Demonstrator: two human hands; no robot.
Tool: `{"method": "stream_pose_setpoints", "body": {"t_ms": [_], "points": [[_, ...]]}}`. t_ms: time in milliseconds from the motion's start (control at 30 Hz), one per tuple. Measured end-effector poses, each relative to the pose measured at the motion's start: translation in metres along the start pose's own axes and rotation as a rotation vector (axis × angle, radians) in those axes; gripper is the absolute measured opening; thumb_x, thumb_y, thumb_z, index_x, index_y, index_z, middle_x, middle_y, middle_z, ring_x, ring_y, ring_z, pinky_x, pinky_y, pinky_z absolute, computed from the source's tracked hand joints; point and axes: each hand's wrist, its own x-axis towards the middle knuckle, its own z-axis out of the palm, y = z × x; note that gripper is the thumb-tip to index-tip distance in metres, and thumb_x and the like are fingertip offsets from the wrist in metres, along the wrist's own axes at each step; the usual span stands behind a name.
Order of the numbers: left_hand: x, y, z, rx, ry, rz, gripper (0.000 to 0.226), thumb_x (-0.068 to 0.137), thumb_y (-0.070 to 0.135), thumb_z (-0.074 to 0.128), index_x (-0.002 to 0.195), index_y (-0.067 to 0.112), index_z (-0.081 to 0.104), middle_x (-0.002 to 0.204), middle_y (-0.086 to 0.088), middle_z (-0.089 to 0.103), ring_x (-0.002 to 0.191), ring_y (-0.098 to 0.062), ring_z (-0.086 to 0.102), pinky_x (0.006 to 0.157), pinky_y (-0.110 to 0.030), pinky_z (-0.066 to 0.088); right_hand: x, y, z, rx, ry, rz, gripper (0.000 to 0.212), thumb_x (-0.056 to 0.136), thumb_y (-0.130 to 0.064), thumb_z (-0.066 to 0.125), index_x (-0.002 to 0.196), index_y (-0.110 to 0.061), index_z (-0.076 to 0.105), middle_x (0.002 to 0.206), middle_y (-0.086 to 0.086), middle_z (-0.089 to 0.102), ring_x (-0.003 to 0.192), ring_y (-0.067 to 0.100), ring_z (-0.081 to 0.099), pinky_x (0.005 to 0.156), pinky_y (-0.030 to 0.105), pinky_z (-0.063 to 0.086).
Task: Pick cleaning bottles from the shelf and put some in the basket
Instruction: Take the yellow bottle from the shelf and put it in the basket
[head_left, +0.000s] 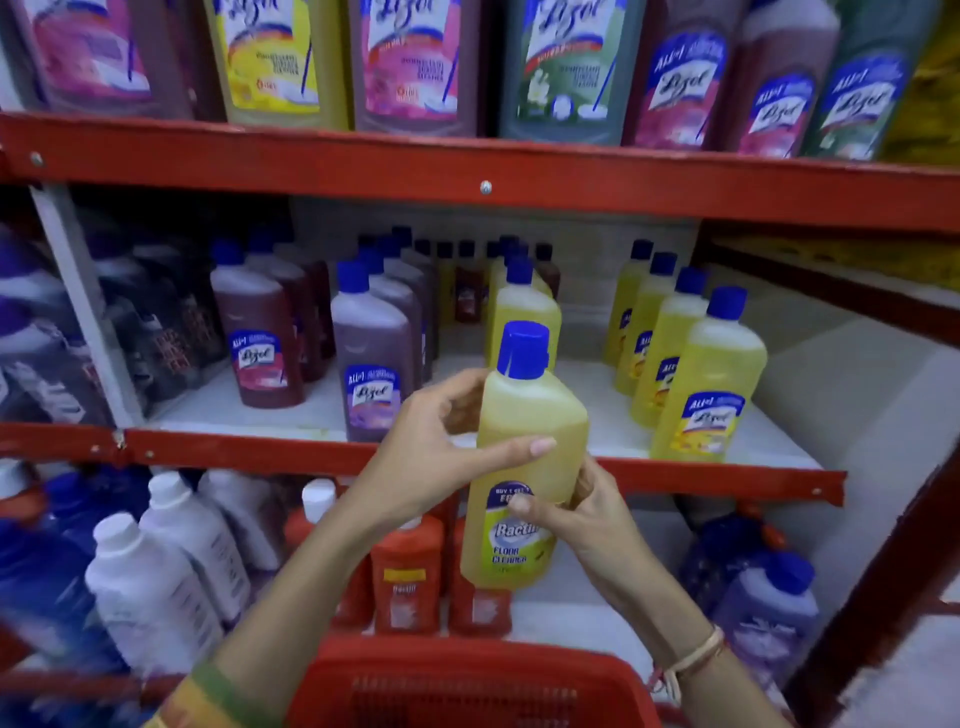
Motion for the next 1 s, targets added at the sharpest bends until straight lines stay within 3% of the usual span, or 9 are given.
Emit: {"method": "stream_pose_setpoints", "body": {"t_ms": [133,233,333,433,600,667,767,867,1000], "points": [[-0.018,-0.029,0.011,-0.086,0.027,-0.133,0.044,0.062,0.002,0.084,0.103,0.009,0.068,0.096,-0.001,0.076,0.089,-0.015,0.071,0.075,-0.023,0.055,-0.018,0.033,-0.001,-0.068,0.03,0.084,0.069,0.065,-0.001,0.082,0.125,-0.019,0.053,0.106,-0.004,0.075,0.097,0.013,0.071,0.076,0.025,0.058],[-0.04,-0.059,0.018,-0.138,0.003,-0.278,0.047,0.059,-0.004,0.085,0.102,0.006,0.069,0.089,0.0,0.077,0.083,-0.013,0.071,0.071,-0.021,0.054,-0.037,0.065,-0.005,-0.128,0.012,0.203,0.072,0.073,0.0,0.078,0.134,-0.016,0.044,0.12,0.002,0.069,0.108,0.015,0.067,0.083,0.027,0.058],[-0.07,-0.094,0.033,-0.158,-0.016,-0.402,0.05,0.056,-0.009,0.084,0.1,0.009,0.069,0.086,0.005,0.077,0.08,-0.011,0.07,0.07,-0.022,0.055,-0.059,0.101,-0.014,-0.211,-0.008,0.302,0.064,0.076,0.007,0.074,0.125,-0.024,0.046,0.111,-0.008,0.066,0.097,-0.005,0.064,0.077,0.016,0.054],[-0.105,-0.129,0.05,-0.155,-0.029,-0.509,0.052,0.054,-0.008,0.087,0.099,0.012,0.071,0.091,0.003,0.077,0.082,-0.012,0.07,0.074,-0.027,0.057,-0.084,0.146,-0.025,-0.298,-0.009,0.388,0.067,0.07,0.002,0.08,0.122,-0.03,0.05,0.119,0.001,0.065,0.106,0.007,0.061,0.091,0.03,0.054],[-0.157,-0.179,0.077,-0.155,-0.057,-0.679,0.054,0.049,-0.008,0.089,0.098,0.006,0.072,0.097,-0.013,0.074,0.081,-0.016,0.067,0.079,-0.033,0.056,-0.123,0.209,-0.035,-0.492,0.002,0.512,0.066,0.066,-0.01,0.084,0.125,-0.009,0.055,0.117,0.005,0.066,0.106,0.016,0.059,0.094,0.038,0.048],[-0.178,-0.197,0.09,-0.149,-0.053,-0.749,0.058,0.044,-0.004,0.092,0.097,0.007,0.073,0.096,-0.012,0.075,0.082,-0.015,0.066,0.08,-0.036,0.056,-0.136,0.228,-0.037,-0.58,-0.02,0.564,0.064,0.065,-0.014,0.083,0.123,-0.004,0.057,0.114,0.003,0.065,0.108,0.02,0.06,0.092,0.031,0.045],[-0.209,-0.22,0.107,-0.116,-0.019,-0.846,0.066,0.029,0.025,0.093,0.092,0.023,0.072,0.079,0.012,0.076,0.08,-0.011,0.066,0.077,-0.027,0.056,-0.153,0.243,-0.034,-0.641,-0.038,0.655,0.073,0.056,-0.03,0.081,0.12,-0.002,0.06,0.108,0.001,0.064,0.105,0.014,0.06,0.081,0.015,0.039],[-0.232,-0.235,0.119,-0.098,0.003,-0.921,0.071,0.023,0.034,0.088,0.092,0.025,0.072,0.08,0.011,0.075,0.079,-0.008,0.065,0.073,-0.022,0.054,-0.168,0.256,-0.029,-0.647,-0.04,0.723,0.081,0.045,-0.053,0.072,0.112,-0.008,0.064,0.095,-0.001,0.067,0.09,0.009,0.058,0.077,0.023,0.044],[-0.251,-0.242,0.127,-0.074,-0.022,-1.016,0.077,0.028,0.019,0.094,0.1,0.009,0.07,0.083,0.01,0.071,0.087,-0.014,0.065,0.074,-0.017,0.052,-0.184,0.273,-0.025,-0.751,-0.062,0.796,0.054,0.063,-0.024,0.085,0.111,-0.011,0.065,0.106,0.012,0.074,0.095,0.019,0.067,0.078,0.027,0.046]]}}
